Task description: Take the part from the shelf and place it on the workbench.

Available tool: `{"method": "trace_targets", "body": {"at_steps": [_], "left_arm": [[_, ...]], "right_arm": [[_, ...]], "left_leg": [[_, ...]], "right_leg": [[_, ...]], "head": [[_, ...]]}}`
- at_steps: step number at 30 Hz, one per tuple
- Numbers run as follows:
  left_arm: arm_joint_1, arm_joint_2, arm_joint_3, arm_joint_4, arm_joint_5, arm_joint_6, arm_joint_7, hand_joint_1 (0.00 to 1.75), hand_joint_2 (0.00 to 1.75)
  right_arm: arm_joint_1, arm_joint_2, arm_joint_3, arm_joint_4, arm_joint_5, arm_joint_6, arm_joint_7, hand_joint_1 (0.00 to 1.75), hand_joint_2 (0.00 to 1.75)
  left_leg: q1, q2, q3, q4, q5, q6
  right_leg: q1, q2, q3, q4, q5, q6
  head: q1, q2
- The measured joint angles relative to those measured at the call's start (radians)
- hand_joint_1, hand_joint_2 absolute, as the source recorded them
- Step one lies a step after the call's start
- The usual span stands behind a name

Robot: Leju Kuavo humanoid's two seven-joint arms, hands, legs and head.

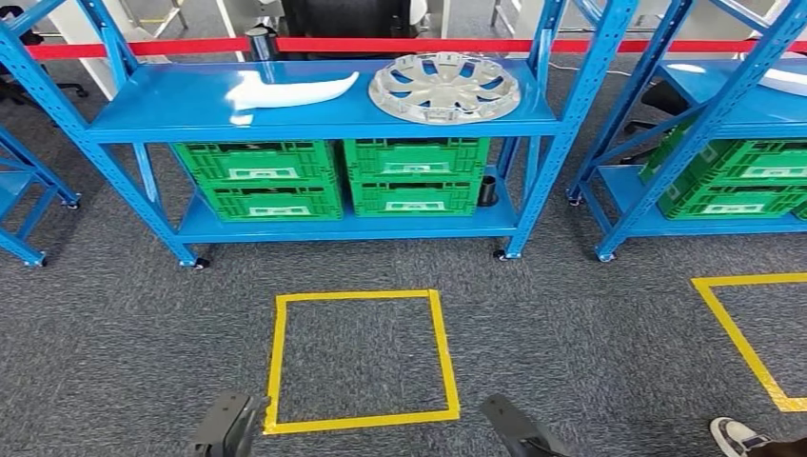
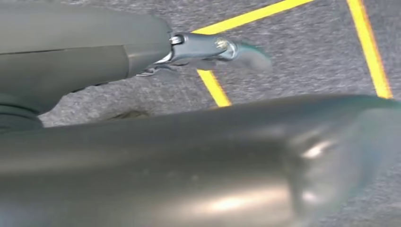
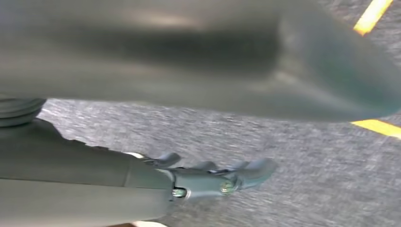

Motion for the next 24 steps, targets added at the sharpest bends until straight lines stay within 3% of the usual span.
{"method": "trace_targets", "body": {"at_steps": [2,3,4,6,8,9,13,15,17,18,19,20,22,24], "left_arm": [[0.0,-0.001,0.0,0.0,0.0,0.0,0.0,0.0,0.0],[0.001,-0.001,0.0,0.0,0.0,0.0,0.0,0.0,0.0],[0.002,-0.001,0.0,0.0,0.0,0.0,0.0,0.0,0.0],[0.002,-0.002,0.0,0.0,0.0,0.0,0.0,0.0,0.0],[0.001,-0.002,0.0,0.0,0.0,0.0,0.0,0.0,0.0],[0.0,-0.003,0.0,0.0,0.0,0.0,0.0,0.0,0.0],[-0.001,-0.002,0.0,0.0,0.0,0.0,0.0,0.0,0.0],[-0.003,-0.001,0.0,0.0,-0.001,0.0,0.0,0.0,0.0],[-0.004,-0.001,-0.001,0.0,-0.002,0.0,0.0,0.0,0.0],[-0.004,-0.001,-0.001,0.0,-0.002,0.0,0.0,0.0,0.0],[-0.003,-0.001,-0.001,0.0,-0.003,0.0,0.0,0.0,0.0],[-0.004,-0.001,-0.001,0.0,-0.003,0.0,0.0,0.0,0.0],[-0.007,0.0,-0.001,0.0,-0.004,0.0,0.0,0.0,0.0],[-0.011,0.0,-0.001,0.0,-0.004,0.0,0.001,0.0,0.0]], "right_arm": [[0.001,0.0,0.001,0.0,0.0,0.0,0.0,0.0,0.0],[0.002,0.0,0.001,0.0,0.0,0.0,0.0,0.0,0.0],[0.003,0.0,0.001,0.0,0.0,0.0,-0.001,0.0,0.0],[0.004,-0.001,0.001,0.0,-0.001,0.0,-0.002,0.0,0.0],[0.003,-0.002,0.001,0.0,-0.002,0.0,-0.002,0.0,0.0],[0.003,-0.002,0.001,0.0,-0.003,0.0,-0.002,0.0,0.0],[0.004,-0.002,0.001,-0.001,-0.007,-0.002,-0.003,0.0,0.0],[0.004,-0.002,0.001,-0.002,-0.009,-0.003,-0.005,0.0,0.0],[0.005,-0.002,0.001,-0.002,-0.011,-0.003,-0.007,0.0,0.0],[0.005,-0.002,0.001,-0.002,-0.013,-0.003,-0.007,0.0,0.0],[0.006,-0.002,0.001,-0.002,-0.014,-0.003,-0.009,0.0,0.0],[0.007,-0.002,0.001,-0.002,-0.014,-0.003,-0.011,0.0,0.0],[0.008,-0.001,0.001,-0.002,-0.016,-0.004,-0.015,0.0,0.0],[0.009,-0.001,0.001,-0.002,-0.017,-0.005,-0.018,0.0,0.0]], "left_leg": [[-0.001,-0.002,0.006,0.0,-0.007,0.006],[-0.001,-0.004,0.011,0.0,-0.011,0.006],[-0.001,-0.008,0.017,0.0,-0.015,0.005],[-0.001,-0.014,0.032,0.0,-0.025,0.001],[-0.004,-0.02,0.041,0.003,-0.038,-0.009],[-0.005,-0.022,0.042,0.003,-0.042,-0.014],[-0.003,-0.019,0.041,0.014,-0.056,-0.038],[0.0,-0.012,-0.001,0.104,-0.1,-0.05],[0.003,-0.009,-0.078,0.237,-0.15,-0.058],[0.004,-0.008,-0.107,0.277,-0.154,-0.06],[0.006,-0.007,-0.118,0.282,-0.137,-0.061],[0.006,-0.005,-0.11,0.247,-0.1,-0.061],[0.006,0.007,-0.058,0.115,-0.017,-0.056],[0.001,0.016,-0.023,0.031,0.012,-0.044]], "right_leg": [[0.0,0.0,-0.082,0.135,-0.045,0.004],[0.0,0.0,-0.11,0.169,-0.042,0.005],[0.0,0.0,-0.119,0.165,-0.019,0.005],[-0.001,0.001,-0.082,0.051,0.069,0.002],[0.001,0.005,-0.033,-0.068,0.121,-0.006],[0.002,0.007,-0.022,-0.096,0.125,-0.013],[0.003,0.005,-0.012,-0.11,0.119,-0.041],[0.0,0.0,-0.001,-0.116,0.116,-0.052],[0.0,-0.004,0.007,-0.116,0.108,-0.056],[0.0,-0.005,0.011,-0.116,0.103,-0.057],[-0.001,-0.006,0.017,-0.116,0.098,-0.056],[-0.001,-0.006,0.026,-0.116,0.092,-0.054],[0.0,-0.008,0.045,-0.116,0.078,-0.047],[0.003,-0.011,0.055,-0.116,0.066,-0.035]], "head": [[0.0,0.0],[0.0,0.0],[0.0,0.0],[0.001,0.0],[0.0,0.0],[0.0,0.0],[-0.001,0.0],[-0.001,0.0],[-0.001,0.0],[-0.001,0.0],[-0.001,0.0],[-0.001,0.0],[-0.001,0.0],[-0.001,0.0]]}}
